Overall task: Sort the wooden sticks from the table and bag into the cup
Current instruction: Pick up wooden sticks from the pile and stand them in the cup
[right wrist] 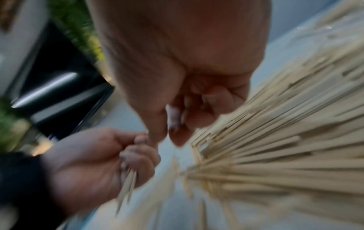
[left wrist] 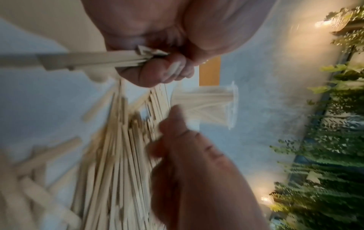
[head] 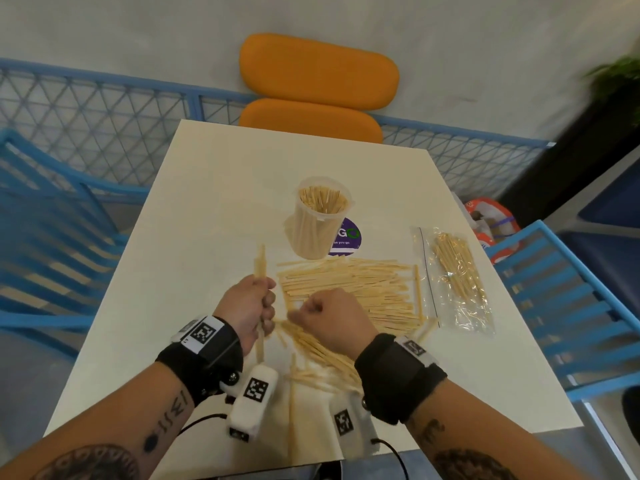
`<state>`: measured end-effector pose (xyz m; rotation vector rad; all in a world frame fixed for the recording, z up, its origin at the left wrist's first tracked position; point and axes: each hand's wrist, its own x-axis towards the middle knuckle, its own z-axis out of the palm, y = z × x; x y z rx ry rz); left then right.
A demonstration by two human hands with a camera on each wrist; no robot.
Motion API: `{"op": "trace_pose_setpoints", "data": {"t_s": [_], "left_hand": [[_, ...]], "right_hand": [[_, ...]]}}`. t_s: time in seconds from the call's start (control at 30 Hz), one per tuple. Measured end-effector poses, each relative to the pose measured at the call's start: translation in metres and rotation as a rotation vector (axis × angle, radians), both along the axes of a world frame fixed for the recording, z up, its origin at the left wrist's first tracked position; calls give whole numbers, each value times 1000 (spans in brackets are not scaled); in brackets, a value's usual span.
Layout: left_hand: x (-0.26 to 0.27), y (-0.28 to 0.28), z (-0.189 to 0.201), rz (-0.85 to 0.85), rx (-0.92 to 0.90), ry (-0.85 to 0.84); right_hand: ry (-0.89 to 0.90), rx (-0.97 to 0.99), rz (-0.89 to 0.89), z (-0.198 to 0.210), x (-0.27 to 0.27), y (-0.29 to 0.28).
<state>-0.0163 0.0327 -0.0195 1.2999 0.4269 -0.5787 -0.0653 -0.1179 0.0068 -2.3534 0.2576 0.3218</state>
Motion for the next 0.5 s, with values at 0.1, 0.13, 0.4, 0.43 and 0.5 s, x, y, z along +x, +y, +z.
{"op": "trace_pose_setpoints", "data": {"t_s": [0.1,0.13,0.4,0.43,0.5], "left_hand": [[4,12,-10,54,10,27],[4,13,-13,60,14,34],[-6,10,-22,63,34,78],[-7,9,-23,65,33,79],[-7,6,-22,65,30,76]], "right_hand": [[237,-244,276,-2,-23,12],[280,-313,334,-4,-29,16],[302,-505,406,-16,-29,36],[301,-498,389,-15,-25,34],[307,-480,353,-13,-21,30]]}}
